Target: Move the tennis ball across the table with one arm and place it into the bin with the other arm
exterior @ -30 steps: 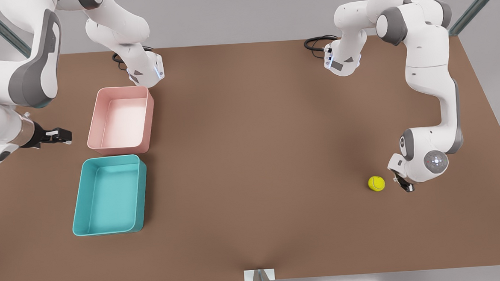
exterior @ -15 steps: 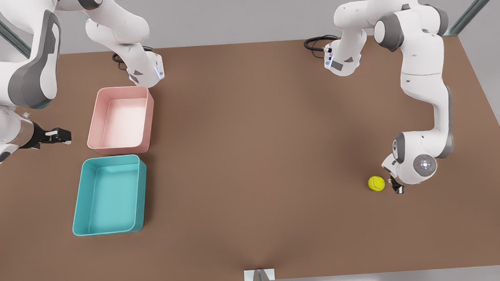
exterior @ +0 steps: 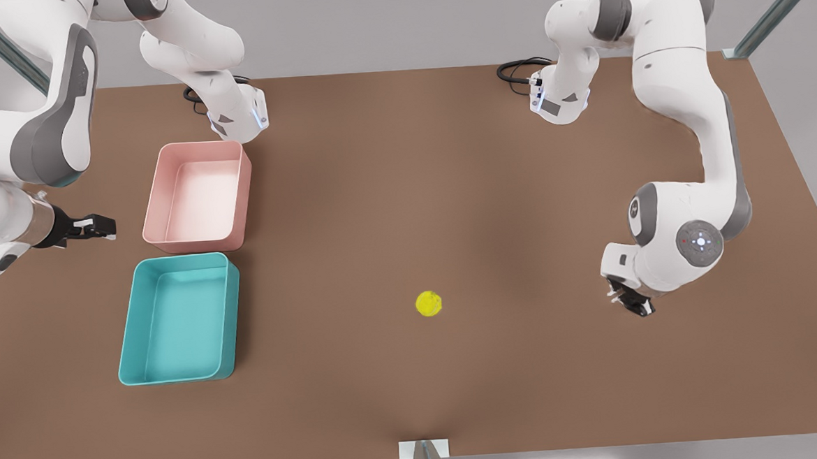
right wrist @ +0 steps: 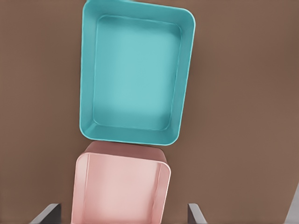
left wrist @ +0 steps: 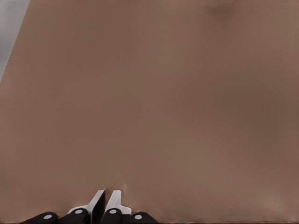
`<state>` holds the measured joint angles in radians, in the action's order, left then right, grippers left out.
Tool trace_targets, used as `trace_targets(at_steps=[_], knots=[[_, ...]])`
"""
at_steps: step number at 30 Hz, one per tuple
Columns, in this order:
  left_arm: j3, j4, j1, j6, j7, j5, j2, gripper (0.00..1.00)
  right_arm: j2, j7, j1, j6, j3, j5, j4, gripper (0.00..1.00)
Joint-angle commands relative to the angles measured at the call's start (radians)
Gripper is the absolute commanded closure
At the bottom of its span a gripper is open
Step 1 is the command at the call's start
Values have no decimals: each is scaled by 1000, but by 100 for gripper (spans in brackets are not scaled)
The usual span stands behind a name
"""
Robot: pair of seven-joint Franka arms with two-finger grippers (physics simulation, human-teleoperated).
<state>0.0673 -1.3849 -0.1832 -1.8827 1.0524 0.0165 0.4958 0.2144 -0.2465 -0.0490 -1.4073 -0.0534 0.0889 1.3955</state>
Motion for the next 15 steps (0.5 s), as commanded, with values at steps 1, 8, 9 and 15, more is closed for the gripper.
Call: trace_targets(at_steps=[1,8,9,15], knots=[[-82,139,44,467,-866,122,-29,72,7,-2,6,-2,0,-8,-1,0],[-239,302,142,659,-1439,76,-135,0,131,380,311,-128,-2,-35,-15,0],[-179,247,133,651,-1399,1,-201,0,160,518,379,-173,-2,-35,-15,0],[-176,182,130,703,-1348,23,-221,0,324,813,480,-440,-40,-150,2,0]])
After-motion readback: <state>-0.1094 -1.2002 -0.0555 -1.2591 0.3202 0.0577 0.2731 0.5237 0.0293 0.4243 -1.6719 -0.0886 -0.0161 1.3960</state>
